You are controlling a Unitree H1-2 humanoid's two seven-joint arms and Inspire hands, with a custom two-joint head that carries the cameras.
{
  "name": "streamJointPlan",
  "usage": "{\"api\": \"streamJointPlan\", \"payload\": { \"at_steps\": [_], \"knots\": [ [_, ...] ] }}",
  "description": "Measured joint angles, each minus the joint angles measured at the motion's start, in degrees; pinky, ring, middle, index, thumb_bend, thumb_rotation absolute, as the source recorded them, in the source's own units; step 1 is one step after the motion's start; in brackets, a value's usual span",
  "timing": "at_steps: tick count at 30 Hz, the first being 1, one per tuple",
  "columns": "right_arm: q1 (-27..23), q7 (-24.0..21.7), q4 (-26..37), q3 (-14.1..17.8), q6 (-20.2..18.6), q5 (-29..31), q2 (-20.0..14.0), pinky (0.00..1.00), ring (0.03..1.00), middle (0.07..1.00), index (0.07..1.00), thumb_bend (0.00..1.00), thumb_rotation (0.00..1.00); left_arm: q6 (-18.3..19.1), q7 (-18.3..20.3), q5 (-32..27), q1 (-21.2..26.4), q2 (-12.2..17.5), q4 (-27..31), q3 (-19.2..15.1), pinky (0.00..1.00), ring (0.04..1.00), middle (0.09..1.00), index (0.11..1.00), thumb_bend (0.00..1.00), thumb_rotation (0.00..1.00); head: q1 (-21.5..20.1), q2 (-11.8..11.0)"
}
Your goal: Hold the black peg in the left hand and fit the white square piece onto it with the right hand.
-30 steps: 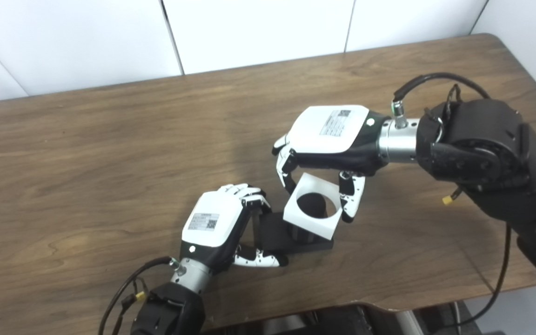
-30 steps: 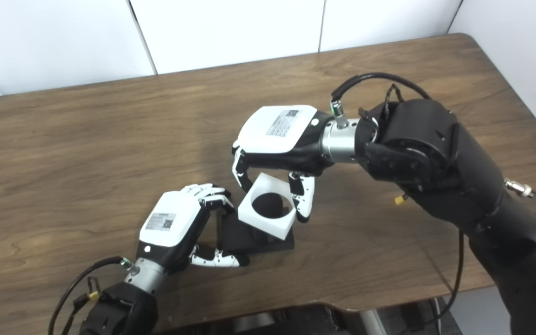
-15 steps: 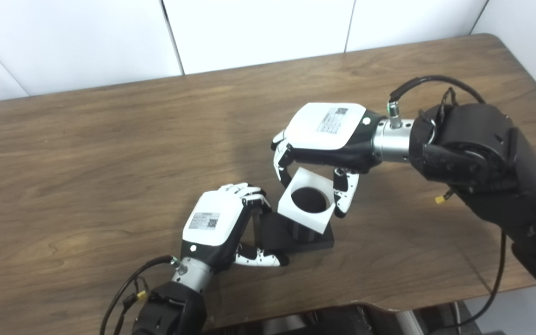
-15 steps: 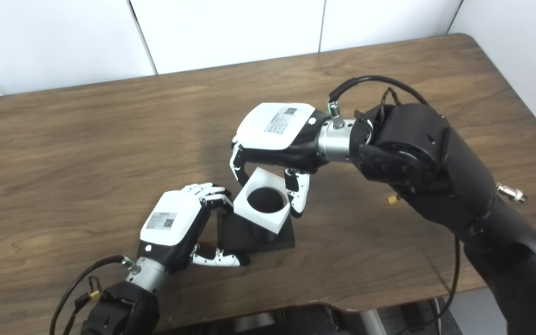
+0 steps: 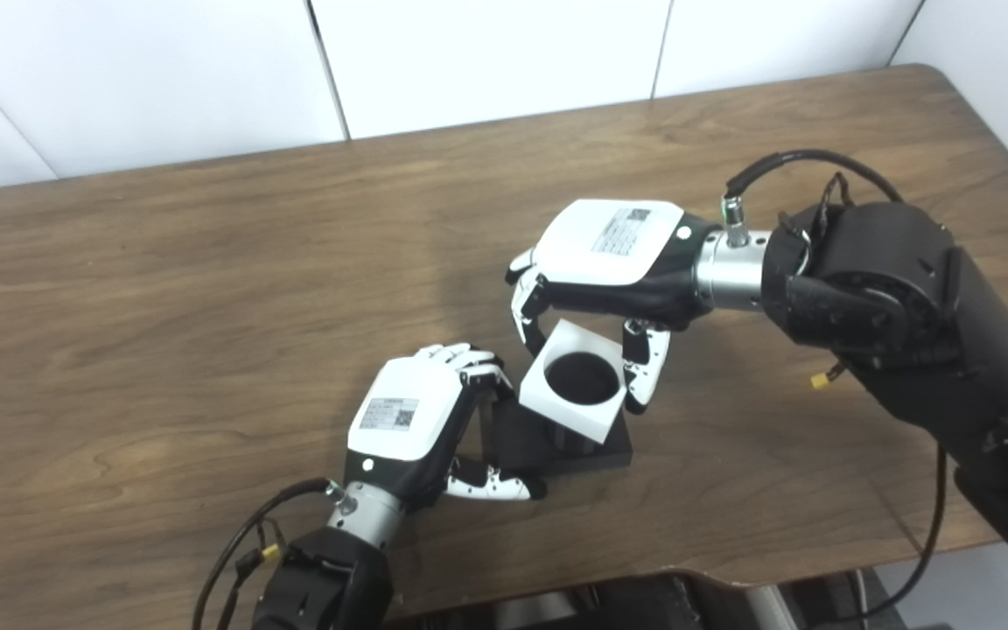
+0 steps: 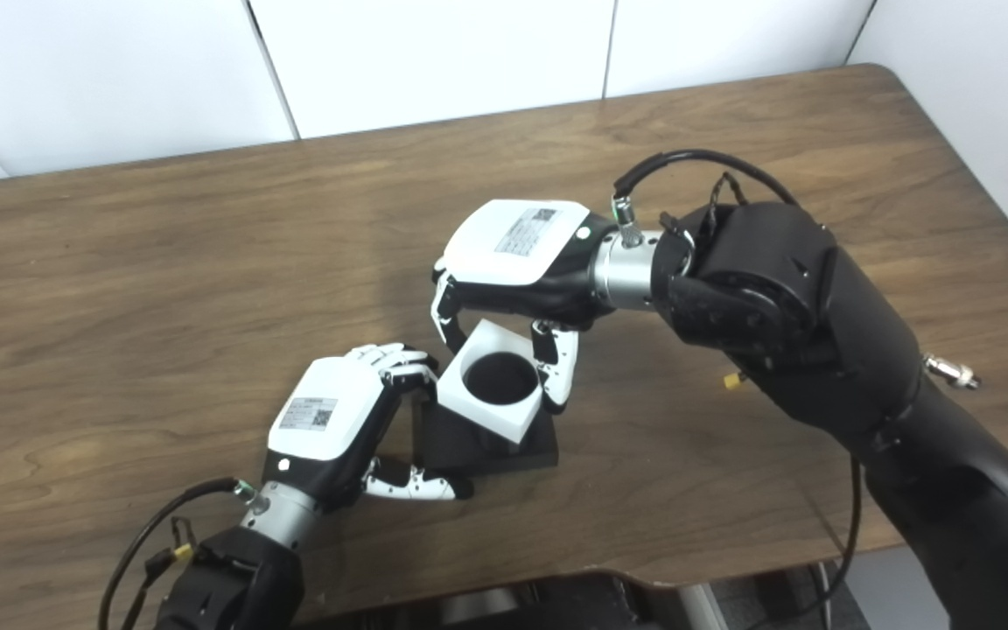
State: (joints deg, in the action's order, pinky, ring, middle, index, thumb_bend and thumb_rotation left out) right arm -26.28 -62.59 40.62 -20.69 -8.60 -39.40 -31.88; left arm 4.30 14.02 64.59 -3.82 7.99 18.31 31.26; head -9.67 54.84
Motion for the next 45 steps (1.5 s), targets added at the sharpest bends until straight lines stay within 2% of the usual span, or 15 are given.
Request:
{"api": "streamJointPlan", "payload": {
  "at_steps": [20,21,22,24,30,45],
  "knots": [
    [1.7,0.1,0.0,-0.6,2.2,-2.4,0.6,0.85,0.884,0.764,0.489,0.53,0.15,0.1,0.5,0.4,0.0,-0.4,0.1,0.0,0.84,0.844,0.789,0.488,0.52,0.05,0.2,0.1],
    [1.8,0.1,0.0,-0.6,2.2,-2.4,0.6,0.85,0.884,0.766,0.529,0.76,0.20,0.1,0.5,0.4,0.0,-0.4,0.1,0.0,0.85,0.845,0.789,0.488,0.52,0.05,0.2,0.1],
    [1.8,0.1,0.0,-0.6,2.2,-2.4,0.6,0.85,0.884,0.768,0.553,0.90,0.23,0.1,0.5,0.4,0.0,-0.5,0.1,0.0,0.85,0.846,0.790,0.488,0.52,0.05,0.3,0.1],
    [1.8,0.0,-0.1,-0.5,2.2,-2.6,0.6,0.85,0.882,0.770,0.573,0.97,0.27,0.1,0.5,0.5,0.0,-0.5,0.1,0.0,0.85,0.846,0.790,0.488,0.52,0.05,0.4,0.1],
    [2.2,-0.2,-0.2,-0.5,2.1,-2.4,0.6,0.86,0.884,0.775,0.589,1.00,0.32,0.1,0.6,0.5,0.0,-0.5,0.1,0.0,0.85,0.842,0.787,0.488,0.52,0.05,0.3,0.0],
    [2.5,-0.3,-0.2,-0.1,2.0,-2.2,0.6,0.86,0.887,0.777,0.599,1.00,0.32,0.2,0.6,0.6,0.0,-0.6,0.1,0.0,0.85,0.842,0.788,0.488,0.52,0.05,0.3,0.0]
  ]
}}
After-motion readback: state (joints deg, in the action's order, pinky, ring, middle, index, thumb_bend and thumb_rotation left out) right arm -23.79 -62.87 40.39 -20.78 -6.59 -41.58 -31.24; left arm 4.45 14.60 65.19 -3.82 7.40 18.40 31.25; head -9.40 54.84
